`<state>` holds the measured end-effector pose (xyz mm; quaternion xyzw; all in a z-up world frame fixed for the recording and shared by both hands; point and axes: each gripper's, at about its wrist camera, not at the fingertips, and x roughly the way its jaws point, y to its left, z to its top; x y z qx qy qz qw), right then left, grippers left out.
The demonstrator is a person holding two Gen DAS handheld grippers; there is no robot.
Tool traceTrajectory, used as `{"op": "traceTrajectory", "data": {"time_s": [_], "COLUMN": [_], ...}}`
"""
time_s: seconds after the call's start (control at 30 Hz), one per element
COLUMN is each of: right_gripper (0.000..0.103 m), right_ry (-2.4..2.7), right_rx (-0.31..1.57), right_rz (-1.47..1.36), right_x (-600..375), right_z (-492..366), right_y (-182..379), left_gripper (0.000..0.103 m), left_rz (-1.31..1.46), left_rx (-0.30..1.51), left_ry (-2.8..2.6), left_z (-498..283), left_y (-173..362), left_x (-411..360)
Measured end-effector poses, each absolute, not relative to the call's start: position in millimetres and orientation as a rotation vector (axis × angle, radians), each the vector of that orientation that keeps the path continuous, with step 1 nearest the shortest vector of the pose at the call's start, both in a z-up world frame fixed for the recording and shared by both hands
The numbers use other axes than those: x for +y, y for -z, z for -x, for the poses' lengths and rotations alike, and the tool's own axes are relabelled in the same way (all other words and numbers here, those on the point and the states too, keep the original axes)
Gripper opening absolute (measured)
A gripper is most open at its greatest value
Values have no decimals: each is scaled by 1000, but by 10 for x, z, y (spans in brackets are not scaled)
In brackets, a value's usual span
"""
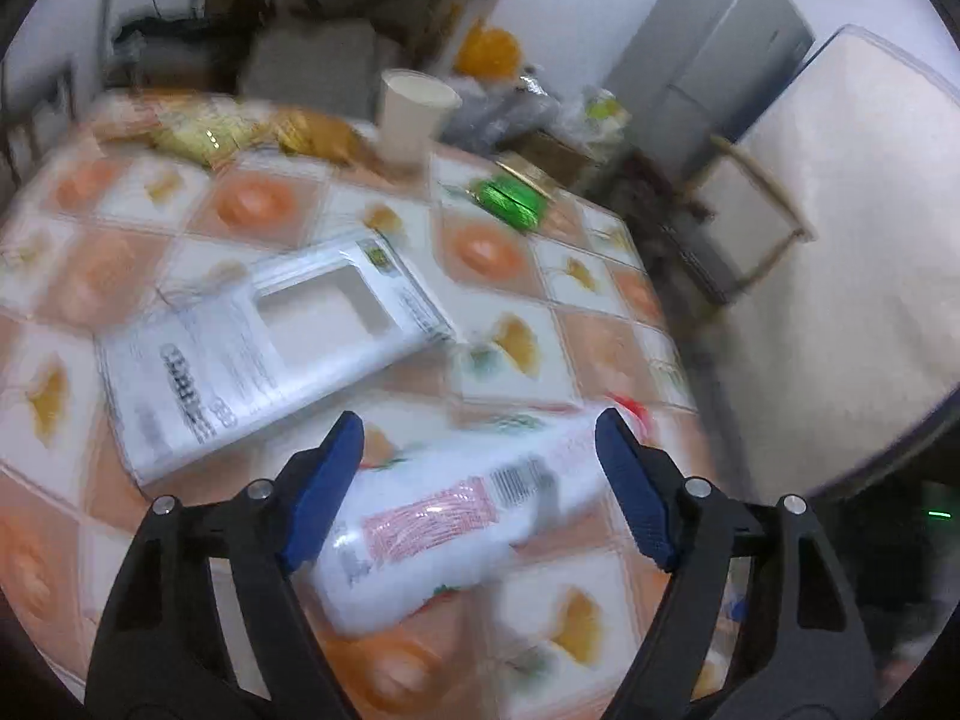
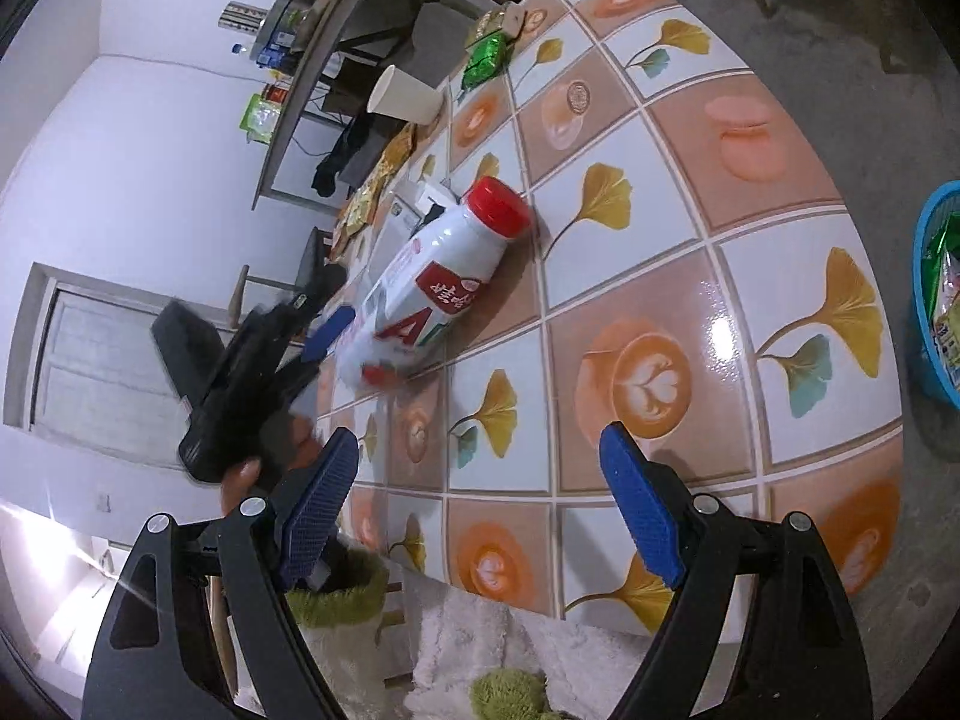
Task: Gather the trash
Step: 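Move both open tools back over the table, then grasp the white CABLE box with the left tool while the right grasps the milk bottle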
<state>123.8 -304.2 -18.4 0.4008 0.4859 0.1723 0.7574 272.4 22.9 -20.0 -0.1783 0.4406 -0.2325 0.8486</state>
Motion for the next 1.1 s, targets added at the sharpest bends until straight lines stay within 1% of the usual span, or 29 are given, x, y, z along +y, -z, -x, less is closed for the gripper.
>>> {"op": "traceTrajectory", "data": {"time_s": [0.1,0.23,0.3,0.4,0.6,0.73,0.83,0.97,1.07,1.1], "right_gripper": [80,80,80,81,81,81,81,81,74,74], "right_ry": [-334,-309,-303,-319,-374,-455,-507,-513,-483,-465], "right_rx": [1068,1052,1052,1049,1049,1076,1109,1212,1252,1252], "right_rz": [-852,-775,-709,-615,-298,-40,170,266,225,195], "right_x": [-3054,-2977,-2899,-2779,-2416,-2045,-1736,-1624,-1722,-1787], "right_z": [-1318,-1506,-1674,-1926,-2379,-2568,-2641,-2672,-2616,-2588], "right_y": [198,121,61,-32,-303,-390,-299,-42,59,63], "left_gripper": [75,75,75,75,76,76,76,76,79,79], "left_rz": [447,519,508,389,241,200,211,192,133,112], "left_rx": [975,982,947,875,874,953,1002,1014,1001,1006], "left_ry": [610,743,728,604,412,404,429,498,537,545], "left_z": [-2539,-2319,-2276,-2326,-2840,-3368,-3614,-3709,-3734,-3746], "left_y": [275,289,221,53,-76,90,229,324,367,393], "left_x": [200,182,267,492,987,1143,1150,1029,902,860]}}
